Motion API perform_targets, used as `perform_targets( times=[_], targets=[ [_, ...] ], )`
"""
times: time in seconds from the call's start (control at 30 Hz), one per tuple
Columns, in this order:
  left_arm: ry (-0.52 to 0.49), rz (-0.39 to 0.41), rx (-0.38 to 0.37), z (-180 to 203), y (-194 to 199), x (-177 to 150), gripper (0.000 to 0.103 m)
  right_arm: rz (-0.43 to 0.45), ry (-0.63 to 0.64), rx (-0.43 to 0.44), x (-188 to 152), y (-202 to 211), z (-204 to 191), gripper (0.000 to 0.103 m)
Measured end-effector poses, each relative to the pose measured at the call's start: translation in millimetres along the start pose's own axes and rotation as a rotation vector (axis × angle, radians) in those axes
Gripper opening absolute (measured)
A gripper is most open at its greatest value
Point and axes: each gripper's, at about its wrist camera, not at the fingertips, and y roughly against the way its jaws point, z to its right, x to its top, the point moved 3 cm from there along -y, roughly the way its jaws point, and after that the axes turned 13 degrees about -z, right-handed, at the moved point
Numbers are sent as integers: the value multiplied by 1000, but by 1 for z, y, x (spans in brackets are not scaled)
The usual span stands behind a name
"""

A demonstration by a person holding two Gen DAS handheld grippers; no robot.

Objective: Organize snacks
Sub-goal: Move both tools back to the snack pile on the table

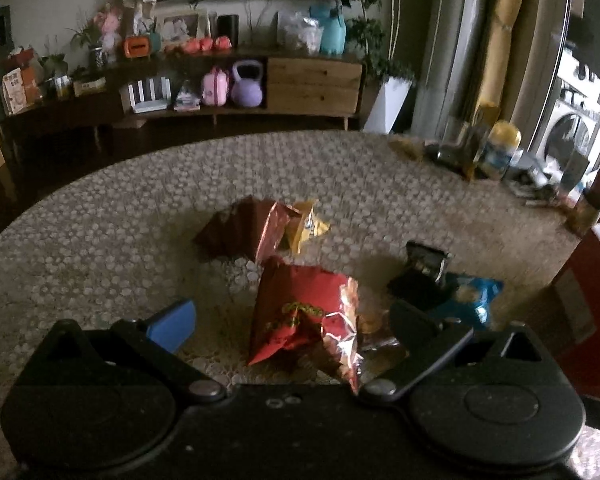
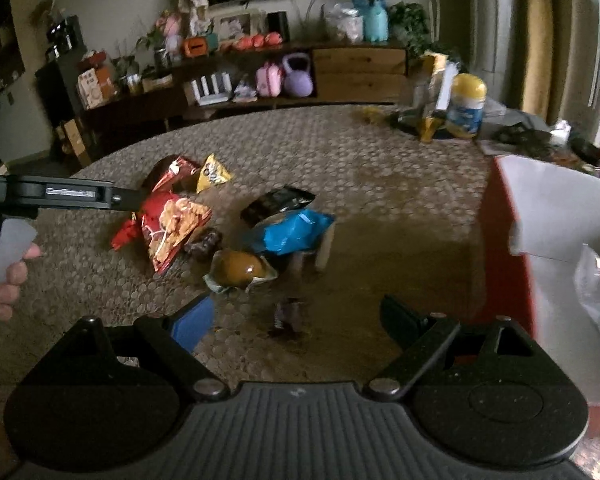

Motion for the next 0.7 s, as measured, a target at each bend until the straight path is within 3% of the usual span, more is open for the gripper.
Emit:
perform_targets(
  times=[0.4, 0.7],
  targets=[
    [-21, -58, -6, 3, -46, 8, 102, -51, 29, 56, 25, -60, -31, 90],
    [-24, -77, -16, 5, -64, 13, 100, -87, -21, 62, 39, -89, -33, 85]
  ],
)
